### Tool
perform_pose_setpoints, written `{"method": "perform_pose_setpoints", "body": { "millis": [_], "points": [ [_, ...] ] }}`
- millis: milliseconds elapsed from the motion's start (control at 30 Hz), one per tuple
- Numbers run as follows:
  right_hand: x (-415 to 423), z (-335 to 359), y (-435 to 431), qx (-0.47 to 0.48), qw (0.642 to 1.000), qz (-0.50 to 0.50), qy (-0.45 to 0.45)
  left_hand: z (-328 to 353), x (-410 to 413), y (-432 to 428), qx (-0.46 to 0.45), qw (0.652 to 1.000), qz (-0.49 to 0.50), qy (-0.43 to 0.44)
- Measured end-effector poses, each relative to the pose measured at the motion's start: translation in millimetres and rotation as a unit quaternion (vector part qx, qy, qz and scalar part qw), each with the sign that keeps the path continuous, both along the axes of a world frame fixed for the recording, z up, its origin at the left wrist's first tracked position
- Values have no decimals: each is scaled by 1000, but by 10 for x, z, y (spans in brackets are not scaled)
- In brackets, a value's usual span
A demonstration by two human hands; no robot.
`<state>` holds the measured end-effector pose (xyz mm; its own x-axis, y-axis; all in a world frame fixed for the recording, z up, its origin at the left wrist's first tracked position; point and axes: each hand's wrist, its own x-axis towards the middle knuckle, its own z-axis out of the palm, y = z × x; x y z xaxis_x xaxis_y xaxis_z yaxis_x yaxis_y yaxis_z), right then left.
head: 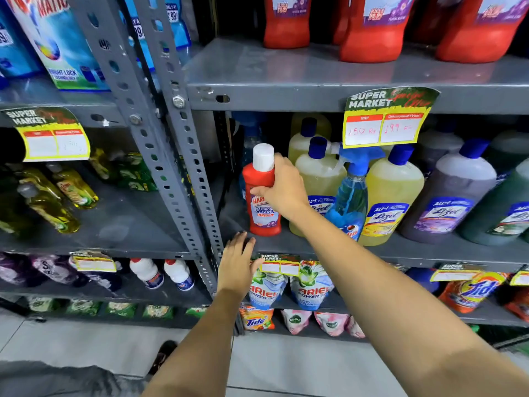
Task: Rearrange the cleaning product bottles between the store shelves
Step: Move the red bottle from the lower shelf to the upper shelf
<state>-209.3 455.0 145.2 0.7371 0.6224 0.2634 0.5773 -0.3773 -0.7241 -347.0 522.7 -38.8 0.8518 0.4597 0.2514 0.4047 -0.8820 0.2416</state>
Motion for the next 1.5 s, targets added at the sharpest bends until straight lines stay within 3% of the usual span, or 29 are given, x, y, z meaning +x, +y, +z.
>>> {"method": "perform_pose_setpoints", "body": {
  "millis": [267, 467, 667, 733, 800, 867, 933, 1033, 1233, 1333, 1433, 1500],
  "points": [
    [-267, 258, -561, 54, 996, 34, -67, 297, -92, -3, -44, 999, -26, 17],
    [-546, 1369, -1185, 129, 974, 59, -176, 1311, -89, 6, 85, 973, -88, -195],
    [-386, 2806, -1552, 275, 937, 45, -212, 2639, 182, -54, 194, 883, -127, -408],
    [-249, 3114, -1538, 300, 928, 17, -221, 3024, 295, -74, 215, 876, -119, -415],
    [-98, 3328, -1425, 317, 921, -8, -224, 3282, 403, -50, 220, 902, -99, -357],
    [34, 3454, -1263, 300, 925, -39, -231, 3375, 478, -13, 232, 929, -71, -280],
    [167, 3476, -1110, 265, 936, -51, -228, 3346, 513, 3, 241, 934, -56, -258],
    [319, 3387, -916, 235, 947, -54, -212, 3264, 537, -12, 217, 928, -46, -299],
    [482, 3097, -698, 278, 956, 9, -91, 3238, 569, -3, 224, 915, -46, -332],
    [486, 2795, -730, 186, 982, 11, -42, 3229, 572, -10, 223, 913, -42, -340],
    [428, 2484, -781, 86, 989, -83, -93, 3222, 586, -5, 220, 913, -38, -341],
    [398, 2343, -761, 52, 989, -95, -103, 3214, 597, 4, 223, 912, -38, -343]
  ]
}}
